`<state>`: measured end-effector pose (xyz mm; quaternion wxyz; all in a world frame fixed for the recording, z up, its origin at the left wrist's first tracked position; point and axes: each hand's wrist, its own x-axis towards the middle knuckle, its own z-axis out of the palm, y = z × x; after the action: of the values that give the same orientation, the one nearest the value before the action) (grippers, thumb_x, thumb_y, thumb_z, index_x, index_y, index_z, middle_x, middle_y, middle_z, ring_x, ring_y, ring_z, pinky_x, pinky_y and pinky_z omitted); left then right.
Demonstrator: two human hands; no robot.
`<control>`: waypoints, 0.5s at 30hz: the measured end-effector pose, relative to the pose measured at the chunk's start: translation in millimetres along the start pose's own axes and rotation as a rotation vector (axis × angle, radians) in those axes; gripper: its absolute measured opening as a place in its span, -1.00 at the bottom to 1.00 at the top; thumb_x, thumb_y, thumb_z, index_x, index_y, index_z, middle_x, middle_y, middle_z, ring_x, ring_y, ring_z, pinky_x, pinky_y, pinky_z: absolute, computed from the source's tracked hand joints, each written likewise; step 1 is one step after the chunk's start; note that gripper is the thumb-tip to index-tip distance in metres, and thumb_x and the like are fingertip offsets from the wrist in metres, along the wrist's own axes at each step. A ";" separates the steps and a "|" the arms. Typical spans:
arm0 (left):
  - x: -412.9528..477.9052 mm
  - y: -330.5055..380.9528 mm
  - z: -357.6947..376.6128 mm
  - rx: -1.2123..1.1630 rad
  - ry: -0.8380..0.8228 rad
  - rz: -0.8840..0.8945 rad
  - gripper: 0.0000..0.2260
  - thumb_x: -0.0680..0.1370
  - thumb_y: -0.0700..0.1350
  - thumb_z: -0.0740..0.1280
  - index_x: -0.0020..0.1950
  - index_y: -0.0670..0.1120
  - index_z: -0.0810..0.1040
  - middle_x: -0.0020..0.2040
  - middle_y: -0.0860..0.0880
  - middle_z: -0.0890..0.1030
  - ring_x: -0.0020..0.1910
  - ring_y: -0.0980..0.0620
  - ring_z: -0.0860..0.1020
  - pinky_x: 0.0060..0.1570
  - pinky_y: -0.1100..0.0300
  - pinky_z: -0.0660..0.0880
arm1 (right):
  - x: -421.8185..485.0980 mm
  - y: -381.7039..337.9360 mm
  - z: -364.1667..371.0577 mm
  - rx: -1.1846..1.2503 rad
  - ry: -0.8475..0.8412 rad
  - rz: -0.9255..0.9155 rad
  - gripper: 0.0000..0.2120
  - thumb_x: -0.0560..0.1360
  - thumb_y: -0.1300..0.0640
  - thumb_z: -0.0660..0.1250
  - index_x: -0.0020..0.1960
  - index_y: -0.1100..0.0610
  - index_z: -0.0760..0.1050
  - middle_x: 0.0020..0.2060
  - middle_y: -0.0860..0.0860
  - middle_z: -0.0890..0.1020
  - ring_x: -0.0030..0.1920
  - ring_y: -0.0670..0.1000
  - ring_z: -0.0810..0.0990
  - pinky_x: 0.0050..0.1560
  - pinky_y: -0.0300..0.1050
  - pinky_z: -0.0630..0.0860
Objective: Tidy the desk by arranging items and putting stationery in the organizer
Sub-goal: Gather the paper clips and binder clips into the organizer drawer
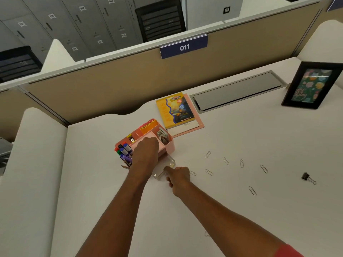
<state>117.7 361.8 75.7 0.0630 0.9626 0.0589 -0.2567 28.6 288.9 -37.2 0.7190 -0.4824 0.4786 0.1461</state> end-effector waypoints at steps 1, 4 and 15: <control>-2.0 -1.2 0.7 -0.006 0.002 -0.007 -0.53 0.50 -0.12 0.48 0.37 -0.12 0.46 0.12 -0.08 0.56 -0.02 -0.02 0.55 0.30 0.08 0.48 | -0.9 -0.1 -1.4 -0.010 0.001 -0.002 -0.52 0.30 0.18 0.56 0.11 0.17 0.40 -0.27 0.13 0.59 -0.35 0.06 0.51 -0.47 -0.21 0.36; -7.3 -4.6 6.3 0.084 0.091 0.100 -0.60 0.50 -0.11 0.47 0.31 -0.14 0.52 0.09 -0.08 0.59 -0.11 0.02 0.52 0.16 0.14 0.51 | -3.6 0.1 -5.0 -0.032 0.013 -0.006 -0.50 0.30 0.17 0.54 0.15 0.19 0.40 -0.18 0.17 0.63 -0.31 0.05 0.56 -0.43 -0.19 0.40; -47.0 12.6 19.9 -0.053 0.386 0.335 -0.57 0.53 -0.20 0.43 0.39 -0.08 0.50 0.37 -0.12 0.51 0.23 -0.12 0.55 0.24 -0.02 0.54 | -27.5 3.0 -45.7 -0.334 0.027 -0.337 -0.63 0.44 0.01 0.50 0.12 0.05 0.40 0.02 0.06 0.60 -0.04 0.05 0.62 -0.07 -0.11 0.62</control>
<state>69.3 342.6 83.3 0.1176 0.9881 -0.0836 -0.0525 -12.1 259.2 -19.5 0.6370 -0.6697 0.3698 0.0947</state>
